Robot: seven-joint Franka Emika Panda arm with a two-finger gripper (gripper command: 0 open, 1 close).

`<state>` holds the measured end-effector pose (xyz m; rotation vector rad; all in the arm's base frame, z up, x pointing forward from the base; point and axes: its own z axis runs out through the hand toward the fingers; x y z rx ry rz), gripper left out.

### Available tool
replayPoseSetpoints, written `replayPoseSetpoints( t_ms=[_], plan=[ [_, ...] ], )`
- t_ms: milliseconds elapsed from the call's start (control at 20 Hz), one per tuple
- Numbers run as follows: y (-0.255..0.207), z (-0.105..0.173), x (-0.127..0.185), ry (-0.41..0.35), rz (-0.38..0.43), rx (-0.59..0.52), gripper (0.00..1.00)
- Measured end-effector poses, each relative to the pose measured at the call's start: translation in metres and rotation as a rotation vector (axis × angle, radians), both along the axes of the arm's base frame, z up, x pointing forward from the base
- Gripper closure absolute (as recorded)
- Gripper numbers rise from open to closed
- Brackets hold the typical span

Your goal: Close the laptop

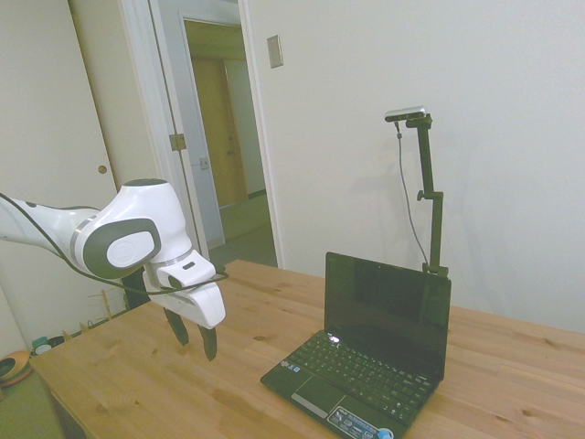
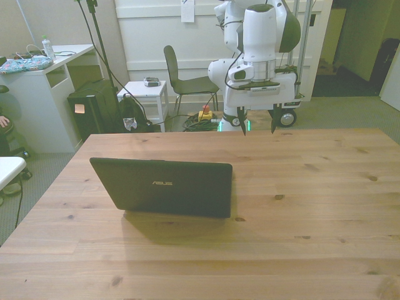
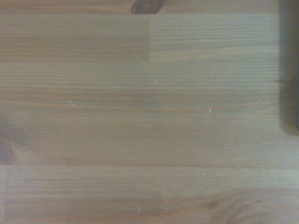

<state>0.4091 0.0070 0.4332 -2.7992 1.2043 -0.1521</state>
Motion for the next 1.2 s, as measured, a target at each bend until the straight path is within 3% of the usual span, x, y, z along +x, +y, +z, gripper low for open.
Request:
replayPoseSetpoints(
  t_ms=[200,400,850,1200],
  plan=[
    [-0.001,0.004,0.002,-0.009,0.028,-0.062,0.00],
    [-0.008,0.040,0.019,-0.082,0.019,-0.143,0.00],
    [-0.092,0.147,0.076,-0.269,-0.115,-0.226,0.00],
    [-0.176,0.185,0.137,-0.336,-0.234,-0.241,0.00]
  ],
)
